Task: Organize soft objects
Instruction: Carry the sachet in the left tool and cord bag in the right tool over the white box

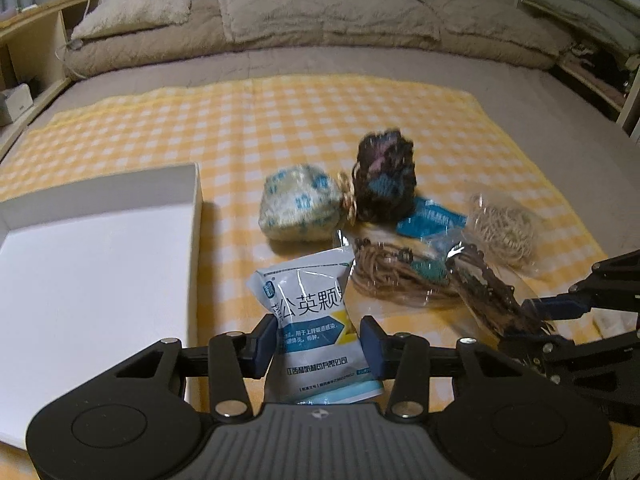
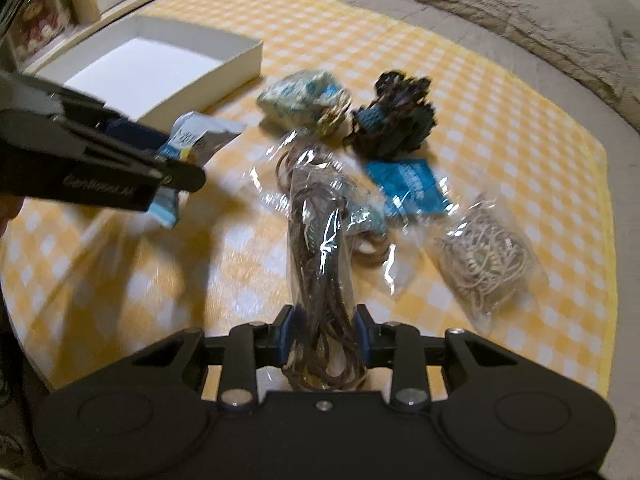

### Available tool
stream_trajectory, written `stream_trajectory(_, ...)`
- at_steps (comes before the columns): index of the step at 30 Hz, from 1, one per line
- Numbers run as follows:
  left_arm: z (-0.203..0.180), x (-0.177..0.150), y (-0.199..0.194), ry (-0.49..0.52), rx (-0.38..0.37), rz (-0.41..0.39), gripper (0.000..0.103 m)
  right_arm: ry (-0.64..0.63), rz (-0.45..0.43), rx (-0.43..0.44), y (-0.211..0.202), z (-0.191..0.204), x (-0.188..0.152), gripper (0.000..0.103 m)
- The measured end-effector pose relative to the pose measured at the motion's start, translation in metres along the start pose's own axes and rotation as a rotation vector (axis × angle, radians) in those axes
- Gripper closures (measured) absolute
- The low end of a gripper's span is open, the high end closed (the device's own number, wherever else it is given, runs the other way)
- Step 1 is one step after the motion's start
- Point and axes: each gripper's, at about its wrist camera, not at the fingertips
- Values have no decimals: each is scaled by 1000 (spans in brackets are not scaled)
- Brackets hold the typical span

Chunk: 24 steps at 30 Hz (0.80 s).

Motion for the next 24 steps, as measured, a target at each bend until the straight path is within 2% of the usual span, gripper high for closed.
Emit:
stream_trajectory(12, 28, 23, -40, -36, -16, -110, 57, 129, -122, -102, -30, -3, 33, 71)
stream_trajectory(24, 80, 45, -73, -62, 10, -202, 56, 186, -184, -109, -36, 20, 84, 71)
Point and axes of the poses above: each gripper's, at about its wrist camera, not at the fingertips, and y roughly the way its jaws point, z to its left, x to its top, and after that the axes turned 11 degrees about -y, right-handed
